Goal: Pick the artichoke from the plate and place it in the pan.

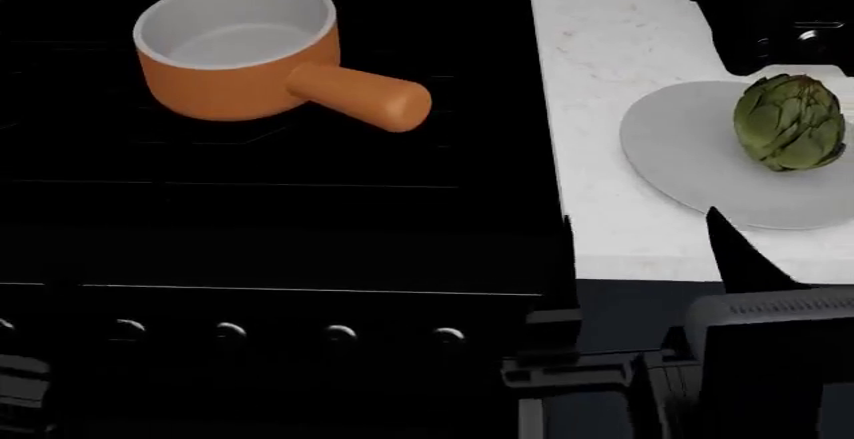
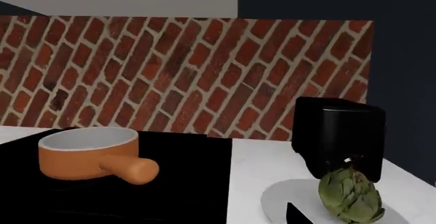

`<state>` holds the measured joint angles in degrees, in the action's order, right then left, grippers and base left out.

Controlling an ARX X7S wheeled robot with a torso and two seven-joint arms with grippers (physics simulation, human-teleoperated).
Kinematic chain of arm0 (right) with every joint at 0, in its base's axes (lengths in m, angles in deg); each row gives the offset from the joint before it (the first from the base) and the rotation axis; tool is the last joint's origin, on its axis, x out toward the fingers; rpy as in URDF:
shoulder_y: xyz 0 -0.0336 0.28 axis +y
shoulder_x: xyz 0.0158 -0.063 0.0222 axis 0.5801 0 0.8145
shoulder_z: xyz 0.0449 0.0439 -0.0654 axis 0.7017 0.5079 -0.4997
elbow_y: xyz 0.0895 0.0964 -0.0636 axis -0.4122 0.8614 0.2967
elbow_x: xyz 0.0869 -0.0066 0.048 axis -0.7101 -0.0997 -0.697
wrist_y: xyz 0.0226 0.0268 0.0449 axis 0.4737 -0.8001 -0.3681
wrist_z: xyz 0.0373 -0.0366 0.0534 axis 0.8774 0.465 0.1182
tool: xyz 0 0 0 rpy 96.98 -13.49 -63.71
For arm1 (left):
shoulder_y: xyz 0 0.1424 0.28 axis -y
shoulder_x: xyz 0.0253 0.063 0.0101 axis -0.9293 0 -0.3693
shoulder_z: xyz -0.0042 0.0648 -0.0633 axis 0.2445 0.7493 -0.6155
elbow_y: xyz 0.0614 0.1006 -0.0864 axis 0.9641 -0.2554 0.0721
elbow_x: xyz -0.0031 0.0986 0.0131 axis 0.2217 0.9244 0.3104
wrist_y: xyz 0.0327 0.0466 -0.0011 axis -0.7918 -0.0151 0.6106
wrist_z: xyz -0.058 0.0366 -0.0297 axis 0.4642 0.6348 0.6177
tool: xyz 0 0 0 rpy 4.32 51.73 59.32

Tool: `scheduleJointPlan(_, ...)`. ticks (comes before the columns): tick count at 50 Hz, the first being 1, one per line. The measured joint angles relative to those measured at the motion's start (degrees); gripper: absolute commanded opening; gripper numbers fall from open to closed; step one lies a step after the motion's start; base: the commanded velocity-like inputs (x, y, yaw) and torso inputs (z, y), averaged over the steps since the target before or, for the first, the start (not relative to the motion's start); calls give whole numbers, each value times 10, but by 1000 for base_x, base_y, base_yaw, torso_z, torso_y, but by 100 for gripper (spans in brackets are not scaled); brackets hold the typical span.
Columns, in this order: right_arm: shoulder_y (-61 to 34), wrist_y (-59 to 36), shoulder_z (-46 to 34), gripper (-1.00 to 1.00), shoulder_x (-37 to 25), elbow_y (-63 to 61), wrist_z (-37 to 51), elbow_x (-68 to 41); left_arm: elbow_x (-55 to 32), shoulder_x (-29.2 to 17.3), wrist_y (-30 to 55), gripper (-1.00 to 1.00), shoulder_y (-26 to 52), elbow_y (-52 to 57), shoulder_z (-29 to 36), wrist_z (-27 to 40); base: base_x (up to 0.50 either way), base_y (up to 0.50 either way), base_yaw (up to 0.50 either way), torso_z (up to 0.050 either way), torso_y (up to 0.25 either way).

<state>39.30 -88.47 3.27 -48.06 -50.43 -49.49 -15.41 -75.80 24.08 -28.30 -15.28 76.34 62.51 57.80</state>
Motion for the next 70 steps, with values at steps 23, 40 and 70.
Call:
scheduleJointPlan(23, -65, -178, 96, 100, -30, -158, 4, -135, -171, -93, 175, 100, 56, 150, -84, 116, 0, -383, 0, 0, 0)
scheduleJointPlan(40, -203, -316, 113, 100, -51, -180, 54, -236, -312, -161, 208, 100, 129, 155, -117, 203, 94, -88, 0, 0, 0)
scheduleJointPlan(70, -351, -394, 99, 100, -77, -153, 108, -314, -437, -231, 242, 100, 274, 136, -95, 278, 426, 0, 0, 0, 1)
